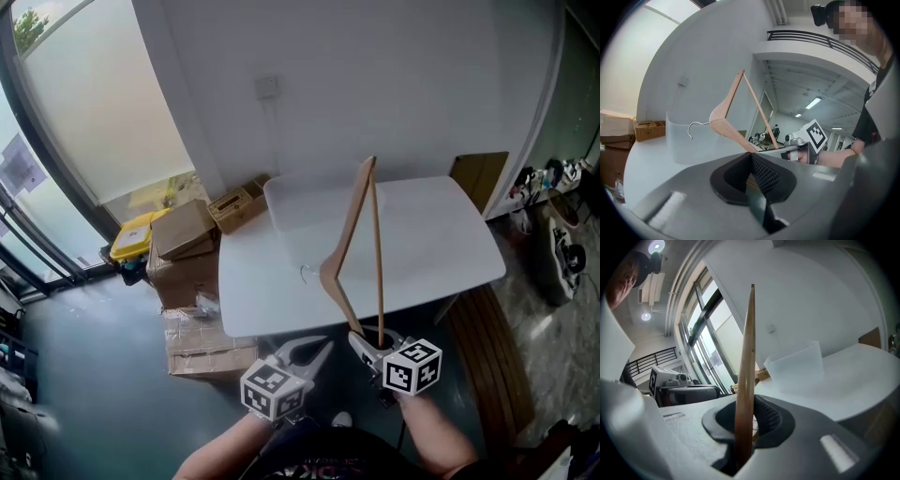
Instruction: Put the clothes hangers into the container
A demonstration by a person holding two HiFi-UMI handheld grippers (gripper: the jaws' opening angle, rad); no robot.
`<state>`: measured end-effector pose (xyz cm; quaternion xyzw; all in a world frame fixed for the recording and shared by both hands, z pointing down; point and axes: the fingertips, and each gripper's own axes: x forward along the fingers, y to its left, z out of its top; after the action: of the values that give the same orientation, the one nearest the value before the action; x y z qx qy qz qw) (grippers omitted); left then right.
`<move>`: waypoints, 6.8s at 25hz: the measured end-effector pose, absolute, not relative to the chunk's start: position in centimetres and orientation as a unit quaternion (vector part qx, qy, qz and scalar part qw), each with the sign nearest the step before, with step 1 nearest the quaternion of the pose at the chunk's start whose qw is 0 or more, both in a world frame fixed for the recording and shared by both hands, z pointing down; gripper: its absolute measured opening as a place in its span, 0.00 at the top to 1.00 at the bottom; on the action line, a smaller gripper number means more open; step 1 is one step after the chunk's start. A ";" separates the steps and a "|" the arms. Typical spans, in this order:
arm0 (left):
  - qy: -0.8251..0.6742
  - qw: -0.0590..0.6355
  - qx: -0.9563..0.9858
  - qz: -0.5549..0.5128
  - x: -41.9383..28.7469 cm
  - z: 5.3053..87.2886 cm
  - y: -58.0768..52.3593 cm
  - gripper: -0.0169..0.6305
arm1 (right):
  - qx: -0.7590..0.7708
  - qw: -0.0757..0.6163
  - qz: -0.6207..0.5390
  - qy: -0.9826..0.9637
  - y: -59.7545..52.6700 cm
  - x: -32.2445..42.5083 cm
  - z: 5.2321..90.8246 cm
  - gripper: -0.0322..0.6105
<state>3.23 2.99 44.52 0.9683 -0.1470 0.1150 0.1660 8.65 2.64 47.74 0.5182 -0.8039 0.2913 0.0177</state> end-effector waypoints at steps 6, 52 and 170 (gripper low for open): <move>-0.144 0.162 0.970 0.111 1.4 44.4 0.2 0.97 | 0.530 0.013 0.291 -0.796 -0.2 7.3 47.7 0.86; -0.212 0.168 0.958 0.092 7.3 44.5 -16.6 0.97 | 0.514 0.257 0.158 -0.803 -22.7 22.0 46.2 0.86; -0.211 0.208 0.945 0.137 19.8 50.0 -28.8 0.97 | 0.024 0.821 -0.220 -0.527 -44.9 34.0 59.3 0.72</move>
<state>19.77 -28.80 49.99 0.9453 -0.2111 0.1373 0.2075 33.99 -44.86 59.30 0.0242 -0.5266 -0.2200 0.8208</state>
